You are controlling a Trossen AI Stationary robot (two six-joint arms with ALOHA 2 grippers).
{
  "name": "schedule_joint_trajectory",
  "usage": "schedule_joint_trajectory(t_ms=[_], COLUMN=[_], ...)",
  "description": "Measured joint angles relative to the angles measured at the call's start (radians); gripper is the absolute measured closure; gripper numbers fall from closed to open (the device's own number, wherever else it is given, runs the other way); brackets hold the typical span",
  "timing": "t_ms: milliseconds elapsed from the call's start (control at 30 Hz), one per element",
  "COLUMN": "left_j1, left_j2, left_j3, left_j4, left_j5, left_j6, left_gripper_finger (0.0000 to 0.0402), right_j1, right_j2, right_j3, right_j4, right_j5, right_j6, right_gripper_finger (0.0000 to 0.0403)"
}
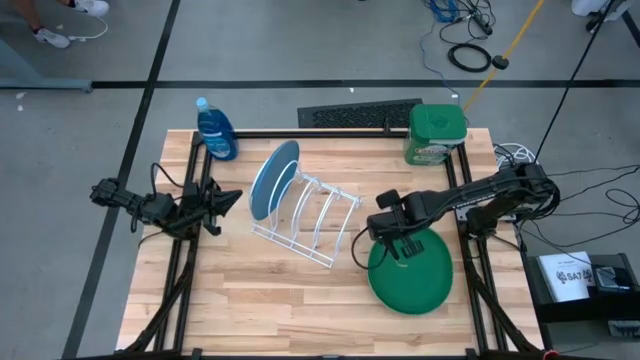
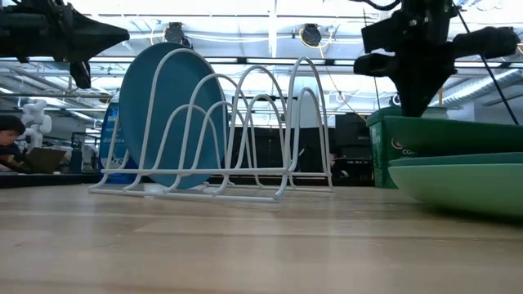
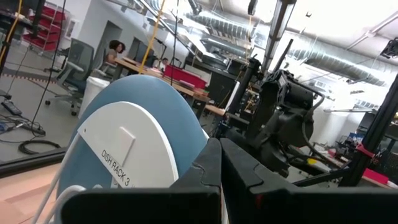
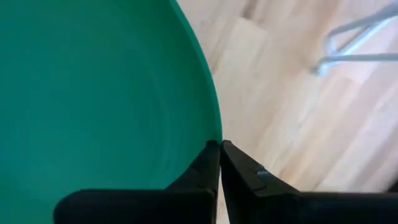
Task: Sort dishes
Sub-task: Put the green plate into the white dish rack
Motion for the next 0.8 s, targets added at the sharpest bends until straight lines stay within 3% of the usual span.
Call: schedule_joint_trajectory(t_ms=[233,800], left_j1=[0.0,0.0], left_j2=[0.0,0.0], left_j3=[0.0,0.0], left_j4=[0.0,-0.004], left_j5=[0.0,0.0], left_j6=[0.0,0.001], left_gripper_finger=[0.0402,0.0402], right_j1=[0.03,0.035], right_j2=[-0.009,-0.01], right_j3=[0.044,0.396], right_j4=[0.012,-0.081], right_j5=[0.142,0.197], right_j6=[-0.066,-0.224], right_gripper_finger=[0.0402,0.0403])
